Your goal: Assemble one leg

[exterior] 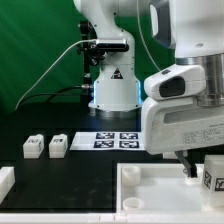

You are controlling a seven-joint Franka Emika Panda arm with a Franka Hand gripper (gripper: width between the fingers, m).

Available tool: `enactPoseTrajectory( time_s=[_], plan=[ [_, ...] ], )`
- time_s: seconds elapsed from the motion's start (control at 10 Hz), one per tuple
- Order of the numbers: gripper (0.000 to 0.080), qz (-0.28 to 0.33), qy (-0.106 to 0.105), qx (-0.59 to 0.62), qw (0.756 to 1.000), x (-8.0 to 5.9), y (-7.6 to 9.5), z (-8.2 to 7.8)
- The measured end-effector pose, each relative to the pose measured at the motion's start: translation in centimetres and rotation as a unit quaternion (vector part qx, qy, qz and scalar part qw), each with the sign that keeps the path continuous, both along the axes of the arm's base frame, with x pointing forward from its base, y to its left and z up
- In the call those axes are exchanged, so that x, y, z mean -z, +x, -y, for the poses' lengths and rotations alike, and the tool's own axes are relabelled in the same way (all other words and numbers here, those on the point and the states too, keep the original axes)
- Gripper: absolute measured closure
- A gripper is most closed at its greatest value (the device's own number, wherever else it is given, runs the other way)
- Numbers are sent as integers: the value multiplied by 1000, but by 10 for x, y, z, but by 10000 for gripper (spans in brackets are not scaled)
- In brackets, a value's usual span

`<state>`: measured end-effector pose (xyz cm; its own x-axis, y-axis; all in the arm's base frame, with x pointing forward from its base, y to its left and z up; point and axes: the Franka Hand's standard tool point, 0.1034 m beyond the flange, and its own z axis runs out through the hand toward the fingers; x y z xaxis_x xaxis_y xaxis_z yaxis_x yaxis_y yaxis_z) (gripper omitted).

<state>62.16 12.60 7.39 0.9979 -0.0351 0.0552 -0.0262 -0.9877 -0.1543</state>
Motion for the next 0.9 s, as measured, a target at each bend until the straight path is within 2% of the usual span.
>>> enactPoseTrajectory(
  time_s=[0.2, 0.3, 0.4, 0.6, 0.7, 0.9],
  plan=[
    [396, -5, 4, 33, 999, 0, 0, 0],
    [396, -12, 7, 74, 997, 0, 0, 0],
    [502, -24, 7, 128, 991, 2, -2, 5],
    [502, -36, 16, 206, 978, 2, -2, 4],
    [502, -53, 36, 305, 950, 0, 0, 5],
    [502, -92, 69, 472, 874, 1, 1, 5]
  ],
)
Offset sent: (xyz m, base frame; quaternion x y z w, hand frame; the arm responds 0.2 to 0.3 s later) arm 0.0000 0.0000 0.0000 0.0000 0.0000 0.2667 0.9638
